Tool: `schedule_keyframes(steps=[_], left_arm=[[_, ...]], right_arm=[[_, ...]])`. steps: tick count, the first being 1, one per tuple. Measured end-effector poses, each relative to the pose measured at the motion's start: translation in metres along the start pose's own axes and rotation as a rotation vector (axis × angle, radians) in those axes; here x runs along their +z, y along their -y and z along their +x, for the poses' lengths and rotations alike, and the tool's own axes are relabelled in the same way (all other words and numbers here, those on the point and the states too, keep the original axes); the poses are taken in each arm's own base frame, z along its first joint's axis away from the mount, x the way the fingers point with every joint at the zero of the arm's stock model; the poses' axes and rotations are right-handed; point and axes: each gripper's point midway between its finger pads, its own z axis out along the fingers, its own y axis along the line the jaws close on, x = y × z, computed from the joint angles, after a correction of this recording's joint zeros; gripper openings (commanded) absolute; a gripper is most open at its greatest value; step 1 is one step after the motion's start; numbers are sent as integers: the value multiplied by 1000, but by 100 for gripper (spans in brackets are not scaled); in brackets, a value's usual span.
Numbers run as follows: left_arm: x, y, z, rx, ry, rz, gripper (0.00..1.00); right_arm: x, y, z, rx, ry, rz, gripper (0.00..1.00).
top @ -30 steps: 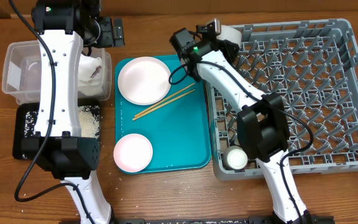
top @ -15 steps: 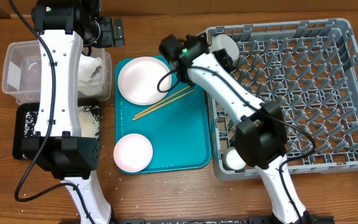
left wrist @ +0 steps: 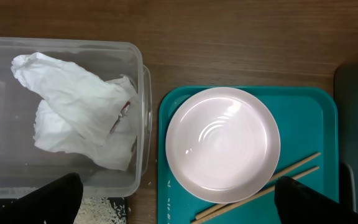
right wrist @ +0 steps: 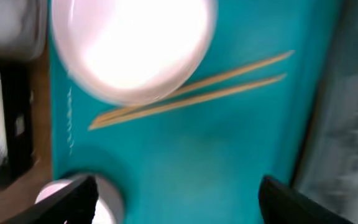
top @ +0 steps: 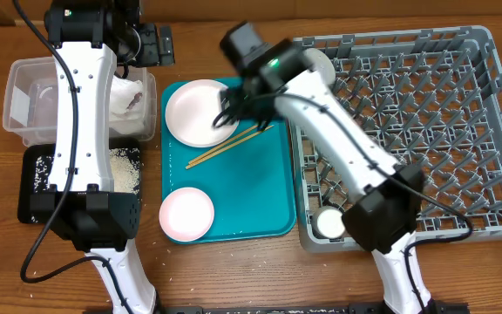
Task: Sort waste into correct bins and load items into the dishwasher
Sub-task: 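Move the right gripper to the small pink plate and grasp it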
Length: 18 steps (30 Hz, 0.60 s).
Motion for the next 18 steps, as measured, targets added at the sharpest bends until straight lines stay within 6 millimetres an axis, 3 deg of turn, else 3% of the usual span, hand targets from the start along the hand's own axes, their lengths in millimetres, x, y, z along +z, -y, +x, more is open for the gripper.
schedule_keyframes(steps=[7,11,13,16,18], left_arm=[[0,0,0,0,0,0,100],[0,0,0,0,0,0,100],[0,0,0,0,0,0,100],[0,0,0,0,0,0,100],[0,0,0,0,0,0,100]], right_arm=[[68,-65,88,-146,-182,-67,76],[94,-75,125,-168,-247,-67,63],[100,-69,132,-146,-270,-55,50],[101,-64,126,-111,-266,-53,29],[101,-61,121,-84,-260,-54,4]])
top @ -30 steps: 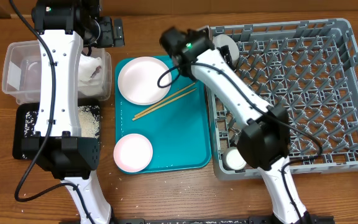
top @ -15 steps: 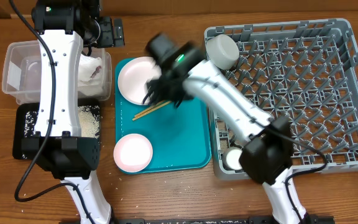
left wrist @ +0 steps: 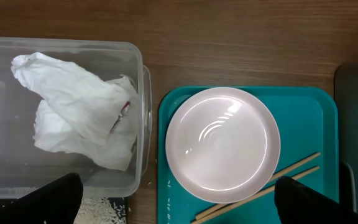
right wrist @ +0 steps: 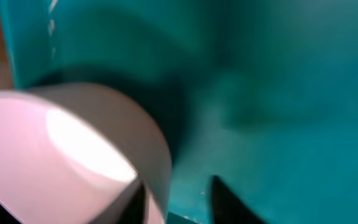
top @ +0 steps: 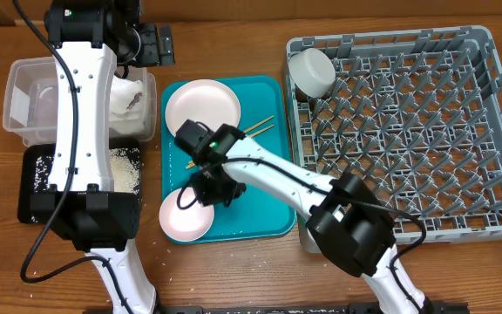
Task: Sort waste into correct bins and load items into the dishwasher
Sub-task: 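Move the right gripper to the small pink plate and grasp it, then carry the small plate into the rack and stand it upright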
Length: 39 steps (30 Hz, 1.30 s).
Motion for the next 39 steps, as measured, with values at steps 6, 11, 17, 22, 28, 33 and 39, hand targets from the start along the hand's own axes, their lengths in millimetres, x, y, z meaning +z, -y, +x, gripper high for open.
schedule_keyframes(steps=[6,11,17,22,28,33,39], left_arm=[[0,0,0,0,0,0,100],[0,0,0,0,0,0,100],[0,0,0,0,0,0,100],[0,0,0,0,0,0,100],[0,0,0,0,0,0,100],[0,0,0,0,0,0,100],[0,0,0,0,0,0,100]], right_arm=[[-1,2,-3,20,6,0,4],[-5,15,-2,42,-3,31,4],[-70,77,-10,168,112,228,4],[-203,151,-14,368,454,462,4],[-282,201,-3,474,722,769,4],[-276,226,-8,449,759,1009,4],[-263,245,-16,413,843,1207,4]])
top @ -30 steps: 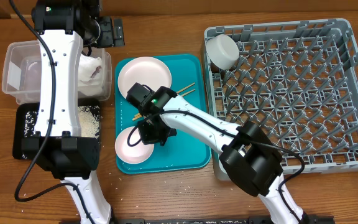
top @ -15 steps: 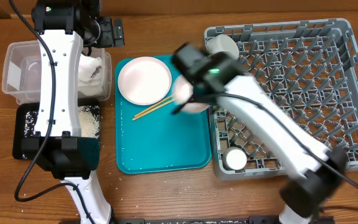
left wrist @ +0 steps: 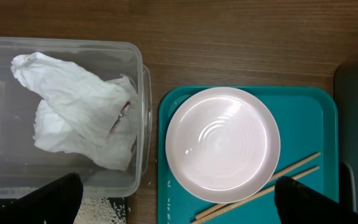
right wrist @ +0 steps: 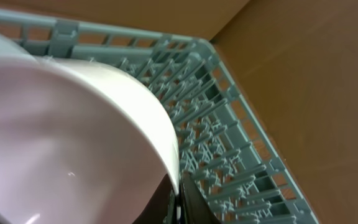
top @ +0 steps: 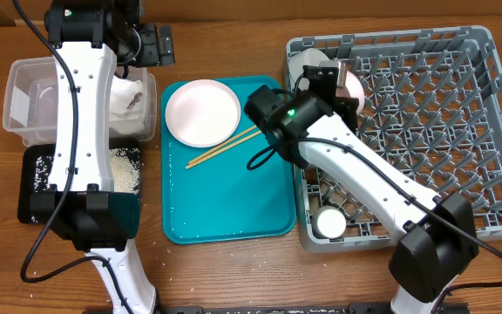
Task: Sort waste into correct bins and load items into the dishwasher
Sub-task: 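Carry the small plate into the rack and stand it upright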
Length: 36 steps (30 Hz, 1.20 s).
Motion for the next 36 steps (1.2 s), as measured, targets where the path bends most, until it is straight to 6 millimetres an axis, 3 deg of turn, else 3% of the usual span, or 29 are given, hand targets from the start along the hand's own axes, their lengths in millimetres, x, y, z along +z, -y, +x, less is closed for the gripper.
schedule_keyframes(steps=[9,19,36], left_arm=[[0,0,0,0,0,0,100],[0,0,0,0,0,0,100],[0,0,0,0,0,0,100]], right_arm=[[14,-9,7,61,113,75,4],[38,-3,24,57,72,118,4],[41,-21,43,78,-26,28,4]])
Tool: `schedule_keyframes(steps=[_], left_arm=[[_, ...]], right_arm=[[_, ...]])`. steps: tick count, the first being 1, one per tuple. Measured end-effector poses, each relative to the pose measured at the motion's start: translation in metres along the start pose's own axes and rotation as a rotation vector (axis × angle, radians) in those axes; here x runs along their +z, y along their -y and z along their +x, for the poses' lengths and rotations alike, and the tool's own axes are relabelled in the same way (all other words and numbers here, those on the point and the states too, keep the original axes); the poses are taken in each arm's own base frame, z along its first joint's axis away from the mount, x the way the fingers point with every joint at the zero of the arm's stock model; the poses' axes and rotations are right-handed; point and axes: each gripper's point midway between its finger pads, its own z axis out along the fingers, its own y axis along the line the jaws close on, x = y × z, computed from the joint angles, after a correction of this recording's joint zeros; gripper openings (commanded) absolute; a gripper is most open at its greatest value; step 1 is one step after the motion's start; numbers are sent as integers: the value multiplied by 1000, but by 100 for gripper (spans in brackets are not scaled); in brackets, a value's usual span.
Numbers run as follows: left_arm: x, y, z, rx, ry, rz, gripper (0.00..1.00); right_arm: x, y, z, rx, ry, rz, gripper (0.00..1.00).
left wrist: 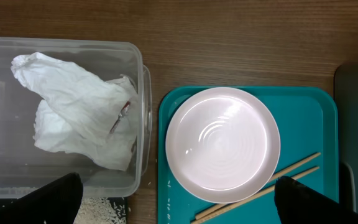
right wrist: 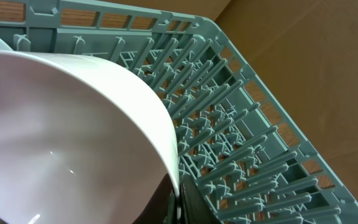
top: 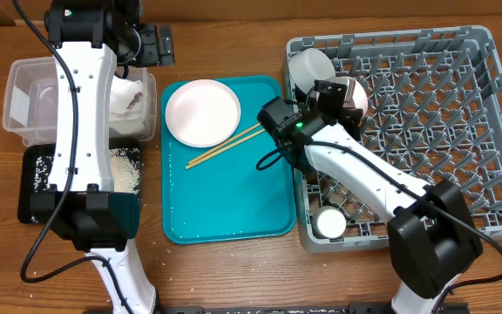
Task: Sort waste into correct bins and load items into the dishwasher
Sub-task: 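Carry the small plate into the rack and stand it upright, then reach the right gripper back to the large white plate on the teal tray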
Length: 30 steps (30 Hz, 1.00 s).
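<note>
My right gripper (top: 338,94) is shut on the rim of a pale pink bowl (top: 353,96), held tilted over the back-left part of the grey dish rack (top: 425,122). In the right wrist view the bowl (right wrist: 73,137) fills the left, its rim pinched between my fingers (right wrist: 178,208), with rack tines (right wrist: 241,143) beyond. A white plate (top: 203,113) and a pair of chopsticks (top: 225,146) lie on the teal tray (top: 234,201). My left gripper (left wrist: 179,202) stands open, high above the plate (left wrist: 222,144) and the clear bin (left wrist: 5,162).
A white bowl (top: 310,66) sits in the rack's back-left corner, right beside the held bowl. A cup (top: 329,222) stands in the rack's front-left corner. The clear bin holds crumpled tissue (left wrist: 73,112). A black tray with rice (top: 33,179) lies in front of it.
My right gripper, still shut on the pink bowl, has shifted slightly right and toward the front over the rack's back-left part. The left arm has not moved.
My right gripper was open over the tray near the plate, with the pink bowl at the tray's front left. Then it was down at that bowl's rim. Then the bowl was off the tray, held over the rack's back left, where it stays now.
</note>
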Motion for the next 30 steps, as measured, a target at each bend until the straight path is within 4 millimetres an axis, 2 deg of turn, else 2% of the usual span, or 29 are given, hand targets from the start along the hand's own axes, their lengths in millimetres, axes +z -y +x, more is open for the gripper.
schedule_keyframes(steps=[11,17,20,23,25,27,30], left_arm=[[0,0,0,0,0,0,100],[0,0,0,0,0,0,100],[0,0,0,0,0,0,100],[0,0,0,0,0,0,100],[0,0,0,0,0,0,100],[0,0,0,0,0,0,100],[0,0,0,0,0,0,100]], right_arm=[[-2,-2,3,-10,-10,-10,4],[-16,-11,7,-40,-3,-50,7],[-26,-15,11,-74,0,-69,19],[-41,-22,16,-107,11,-105,49],[-51,-27,19,-127,20,-130,65],[-63,-34,22,-142,32,-161,71],[-79,-43,30,-165,31,-209,73]])
